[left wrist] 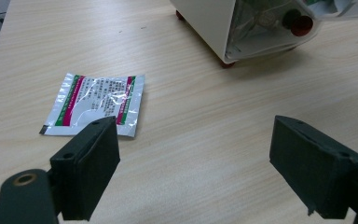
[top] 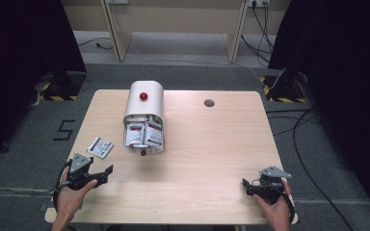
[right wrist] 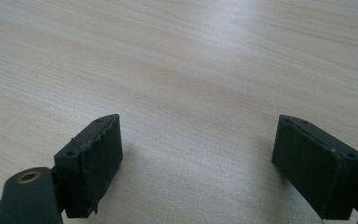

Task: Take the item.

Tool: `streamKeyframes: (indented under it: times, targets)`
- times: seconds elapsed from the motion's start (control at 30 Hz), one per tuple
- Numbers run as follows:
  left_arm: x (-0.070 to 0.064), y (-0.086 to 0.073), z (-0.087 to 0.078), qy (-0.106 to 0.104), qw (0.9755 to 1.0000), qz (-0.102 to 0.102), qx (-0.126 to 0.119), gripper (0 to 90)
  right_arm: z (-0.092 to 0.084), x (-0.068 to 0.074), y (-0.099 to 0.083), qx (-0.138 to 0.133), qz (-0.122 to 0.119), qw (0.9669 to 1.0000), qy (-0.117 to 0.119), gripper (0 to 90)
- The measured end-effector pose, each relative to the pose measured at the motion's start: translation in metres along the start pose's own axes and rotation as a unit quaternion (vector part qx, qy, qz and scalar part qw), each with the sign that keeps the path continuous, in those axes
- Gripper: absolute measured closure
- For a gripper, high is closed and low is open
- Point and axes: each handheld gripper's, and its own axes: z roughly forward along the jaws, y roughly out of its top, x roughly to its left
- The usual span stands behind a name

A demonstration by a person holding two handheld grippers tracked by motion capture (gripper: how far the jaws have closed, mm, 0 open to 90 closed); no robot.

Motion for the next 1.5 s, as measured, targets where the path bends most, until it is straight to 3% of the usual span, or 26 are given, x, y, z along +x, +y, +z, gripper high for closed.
streamKeyframes:
  times: [0.4, 0.77, 0.97, 1.3, 1.5]
  targets:
    - [0.005, -0.017, -0.012, 0.015, 0.9998, -0.002, -0.011, 15.5, 0.0, 0.0, 0.0, 0.001, 0.003, 1.0, 0.0, 16.6]
    - [-0.002, -0.026, -0.017, 0.006, 0.9999, 0.008, -0.011, 15.6, 0.0, 0.0, 0.0, 0.001, 0.003, 1.0, 0.0, 16.6]
    - [-0.007, -0.032, -0.018, -0.008, 0.9998, 0.019, 0.005, 15.6, 0.0, 0.0, 0.0, 0.001, 0.003, 1.0, 0.0, 16.6]
    - [-0.016, -0.04, -0.022, -0.007, 0.9984, 0.051, 0.025, 15.5, 0.0, 0.0, 0.0, 0.001, 0.003, 1.0, 0.0, 16.6]
    - [-0.021, -0.046, -0.027, -0.019, 0.9981, 0.053, 0.026, 15.1, 0.0, 0.0, 0.0, 0.001, 0.003, 1.0, 0.0, 16.6]
